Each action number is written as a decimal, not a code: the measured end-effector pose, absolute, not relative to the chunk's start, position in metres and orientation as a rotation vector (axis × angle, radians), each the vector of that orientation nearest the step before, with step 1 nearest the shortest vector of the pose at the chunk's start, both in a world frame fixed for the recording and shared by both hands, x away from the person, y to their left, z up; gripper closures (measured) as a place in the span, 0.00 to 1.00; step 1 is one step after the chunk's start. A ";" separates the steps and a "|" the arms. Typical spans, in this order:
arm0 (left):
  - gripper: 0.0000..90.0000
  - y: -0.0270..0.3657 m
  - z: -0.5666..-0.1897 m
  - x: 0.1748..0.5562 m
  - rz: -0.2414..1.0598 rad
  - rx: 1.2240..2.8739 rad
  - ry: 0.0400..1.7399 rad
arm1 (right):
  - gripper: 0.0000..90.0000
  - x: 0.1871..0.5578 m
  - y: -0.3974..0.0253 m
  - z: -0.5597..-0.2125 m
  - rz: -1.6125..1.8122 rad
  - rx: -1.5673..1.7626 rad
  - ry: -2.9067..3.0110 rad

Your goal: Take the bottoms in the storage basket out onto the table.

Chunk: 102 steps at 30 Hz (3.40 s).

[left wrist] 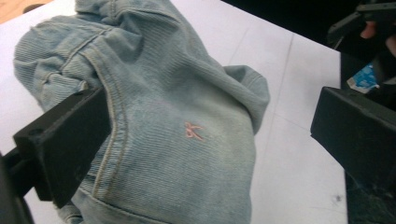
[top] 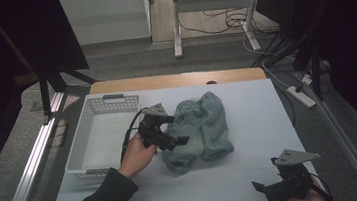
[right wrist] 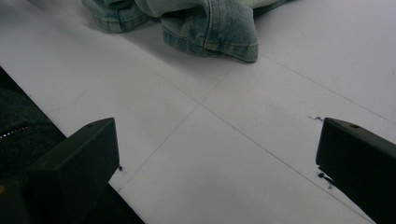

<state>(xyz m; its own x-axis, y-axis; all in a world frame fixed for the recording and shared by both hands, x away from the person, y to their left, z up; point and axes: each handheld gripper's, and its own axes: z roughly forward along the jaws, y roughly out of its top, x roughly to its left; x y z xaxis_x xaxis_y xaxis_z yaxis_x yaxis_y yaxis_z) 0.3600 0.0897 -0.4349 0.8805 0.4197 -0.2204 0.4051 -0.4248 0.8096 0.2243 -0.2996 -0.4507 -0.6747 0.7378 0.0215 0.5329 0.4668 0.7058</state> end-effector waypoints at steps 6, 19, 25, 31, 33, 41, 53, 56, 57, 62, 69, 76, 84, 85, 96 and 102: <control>0.00 0.094 -0.435 0.357 0.031 2.077 0.584 | 0.00 0.224 -0.299 -0.451 1.017 1.084 2.430; 0.00 0.101 -0.433 0.349 -0.027 2.039 0.635 | 0.00 0.224 -0.300 -0.450 1.019 1.084 2.429; 0.00 0.103 -0.431 0.345 -0.021 2.033 0.630 | 0.00 0.224 -0.300 -0.450 1.025 1.086 2.428; 0.00 0.106 -0.431 0.339 -0.021 2.026 0.631 | 0.00 0.224 -0.300 -0.450 1.023 1.082 2.428; 0.00 0.106 -0.431 0.338 -0.025 2.021 0.632 | 0.00 0.224 -0.300 -0.450 1.023 1.082 2.429; 0.00 0.105 -0.430 0.331 -0.022 2.034 0.621 | 0.00 0.224 -0.300 -0.450 1.031 1.084 2.427; 0.00 0.108 -0.438 0.321 -0.024 2.035 0.640 | 0.00 0.224 -0.300 -0.450 1.035 1.083 2.426; 0.00 0.109 -0.439 0.318 -0.019 2.035 0.640 | 0.00 0.224 -0.300 -0.450 1.037 1.083 2.426; 0.00 0.110 -0.439 0.317 -0.016 2.032 0.642 | 0.00 0.224 -0.301 -0.450 1.035 1.083 2.427; 0.00 0.112 -0.440 0.313 -0.014 2.033 0.647 | 0.00 0.224 -0.300 -0.450 1.035 1.080 2.426; 0.00 0.120 -0.441 0.309 -0.003 2.018 0.663 | 0.00 0.224 -0.300 -0.450 1.035 1.079 2.427; 0.00 0.128 -0.441 0.305 0.005 2.002 0.680 | 0.00 0.224 -0.300 -0.450 1.031 1.074 2.429; 0.00 0.138 -0.440 0.301 0.009 1.982 0.697 | 0.00 0.224 -0.300 -0.450 1.030 1.073 2.429; 0.00 0.139 -0.440 0.300 0.009 1.976 0.702 | 0.00 0.224 -0.300 -0.450 1.031 1.073 2.429; 0.00 0.151 -0.438 0.293 0.017 1.961 0.725 | 0.00 0.224 -0.299 -0.450 1.028 1.071 2.431; 0.00 0.158 -0.438 0.290 0.024 1.960 0.735 | 0.00 0.224 -0.299 -0.450 1.030 1.075 2.430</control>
